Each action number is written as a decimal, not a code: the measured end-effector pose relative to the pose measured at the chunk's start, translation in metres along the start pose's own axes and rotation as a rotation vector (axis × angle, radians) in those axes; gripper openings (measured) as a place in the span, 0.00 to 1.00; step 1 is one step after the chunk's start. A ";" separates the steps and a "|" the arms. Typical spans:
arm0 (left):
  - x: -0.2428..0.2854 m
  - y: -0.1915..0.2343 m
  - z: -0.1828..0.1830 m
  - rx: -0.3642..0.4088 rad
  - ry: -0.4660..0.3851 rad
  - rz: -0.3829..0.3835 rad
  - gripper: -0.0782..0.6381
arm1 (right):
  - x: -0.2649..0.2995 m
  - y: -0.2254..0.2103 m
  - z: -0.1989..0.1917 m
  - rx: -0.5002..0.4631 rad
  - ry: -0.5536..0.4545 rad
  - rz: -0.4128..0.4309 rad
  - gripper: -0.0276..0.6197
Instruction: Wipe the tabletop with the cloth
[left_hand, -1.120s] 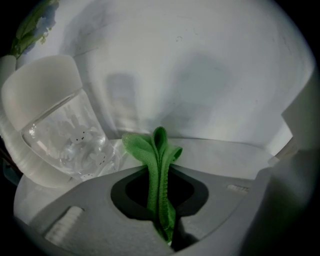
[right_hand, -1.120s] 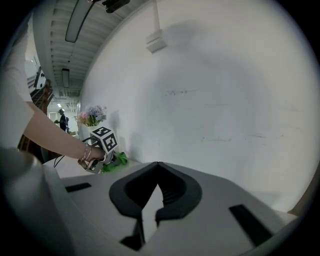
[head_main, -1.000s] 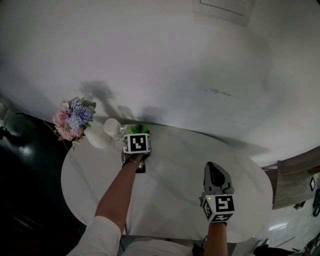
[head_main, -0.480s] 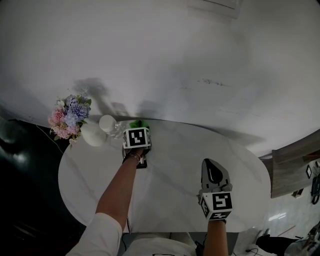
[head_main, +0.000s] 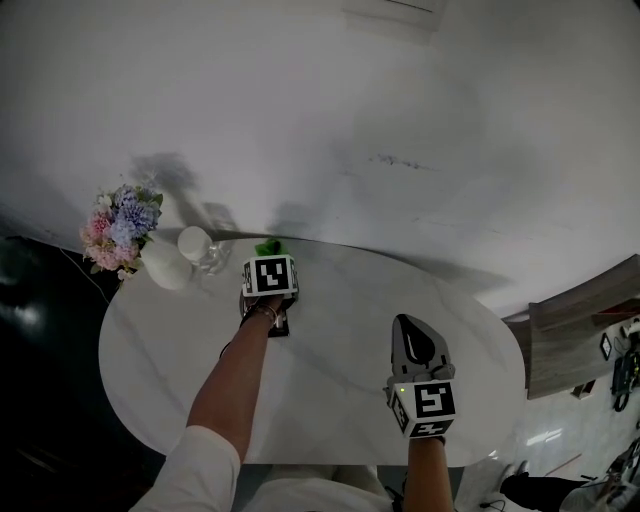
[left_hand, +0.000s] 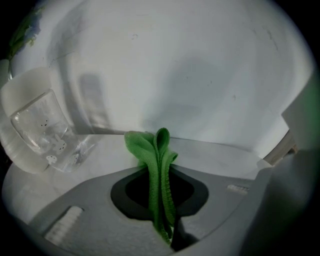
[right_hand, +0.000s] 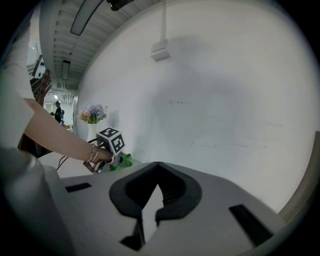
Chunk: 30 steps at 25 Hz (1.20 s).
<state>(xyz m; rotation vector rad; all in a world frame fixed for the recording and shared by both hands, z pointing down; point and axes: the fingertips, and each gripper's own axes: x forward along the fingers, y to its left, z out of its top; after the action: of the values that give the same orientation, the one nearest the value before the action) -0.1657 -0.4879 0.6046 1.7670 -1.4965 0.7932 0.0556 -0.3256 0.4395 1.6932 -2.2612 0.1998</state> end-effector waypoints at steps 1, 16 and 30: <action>0.000 -0.002 0.000 0.000 -0.001 0.006 0.18 | -0.002 -0.004 -0.002 0.004 0.003 0.000 0.04; 0.003 -0.024 0.000 -0.018 -0.023 0.066 0.18 | -0.020 -0.046 -0.027 0.028 0.027 0.038 0.04; 0.005 -0.057 -0.007 -0.038 -0.033 0.083 0.18 | -0.034 -0.077 -0.044 0.030 0.037 0.073 0.04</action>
<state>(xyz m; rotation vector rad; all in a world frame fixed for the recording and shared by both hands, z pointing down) -0.1093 -0.4784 0.6062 1.7074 -1.6050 0.7752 0.1449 -0.3046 0.4640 1.6092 -2.3061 0.2804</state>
